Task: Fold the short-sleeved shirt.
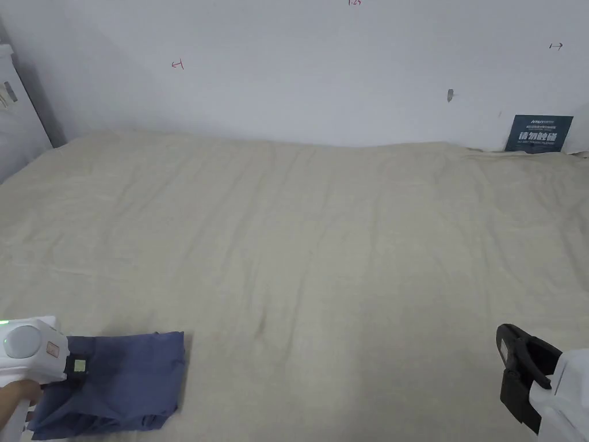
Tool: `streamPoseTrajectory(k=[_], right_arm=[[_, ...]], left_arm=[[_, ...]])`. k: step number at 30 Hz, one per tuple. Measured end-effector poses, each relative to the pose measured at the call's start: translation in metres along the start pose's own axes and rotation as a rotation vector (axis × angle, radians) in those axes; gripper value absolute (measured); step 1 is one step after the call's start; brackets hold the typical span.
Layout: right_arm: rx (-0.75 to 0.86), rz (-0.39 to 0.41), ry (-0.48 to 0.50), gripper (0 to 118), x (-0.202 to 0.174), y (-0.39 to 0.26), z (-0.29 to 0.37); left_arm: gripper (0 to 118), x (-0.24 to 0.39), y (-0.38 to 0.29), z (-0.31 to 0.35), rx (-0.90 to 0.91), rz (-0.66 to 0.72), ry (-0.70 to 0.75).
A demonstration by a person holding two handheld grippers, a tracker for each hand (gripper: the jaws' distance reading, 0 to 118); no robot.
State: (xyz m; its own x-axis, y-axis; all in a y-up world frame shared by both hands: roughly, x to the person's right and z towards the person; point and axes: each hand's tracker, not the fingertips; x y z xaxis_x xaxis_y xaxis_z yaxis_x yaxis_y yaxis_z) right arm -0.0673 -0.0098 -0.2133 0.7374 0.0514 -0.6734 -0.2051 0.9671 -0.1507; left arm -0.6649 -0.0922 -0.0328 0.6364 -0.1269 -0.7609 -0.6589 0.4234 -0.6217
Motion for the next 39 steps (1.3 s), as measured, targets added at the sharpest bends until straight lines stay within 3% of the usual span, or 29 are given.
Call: streamPoseTrajectory(k=[3,4,11,18,27,32,39], right_arm=[[0.001,-0.001,0.0,0,0.002,0.004,0.006],[0.003,0.0,-0.001,0,0.003,0.005,0.008],[0.034,0.005,-0.03,0,0.011,0.025,0.031],[0.09,0.012,-0.053,0,0.016,0.055,0.061],[0.153,0.014,-0.106,0,0.023,0.076,0.086],[0.174,0.007,-0.13,0,0.019,0.08,0.095],[0.194,0.007,-0.164,0,0.015,0.082,0.102]], left_arm=[[112,0.0,-0.006,0.018,0.054,0.011,0.016],[117,0.001,-0.008,0.026,0.089,0.027,0.005],[117,0.011,-0.021,0.119,0.37,0.121,-0.155],[118,0.042,-0.045,0.23,0.694,0.121,-0.27],[118,0.1,-0.085,0.316,1.017,-0.004,-0.31],[110,0.141,-0.111,0.328,1.144,-0.032,-0.254],[40,0.182,-0.141,0.31,1.191,-0.02,-0.267]])
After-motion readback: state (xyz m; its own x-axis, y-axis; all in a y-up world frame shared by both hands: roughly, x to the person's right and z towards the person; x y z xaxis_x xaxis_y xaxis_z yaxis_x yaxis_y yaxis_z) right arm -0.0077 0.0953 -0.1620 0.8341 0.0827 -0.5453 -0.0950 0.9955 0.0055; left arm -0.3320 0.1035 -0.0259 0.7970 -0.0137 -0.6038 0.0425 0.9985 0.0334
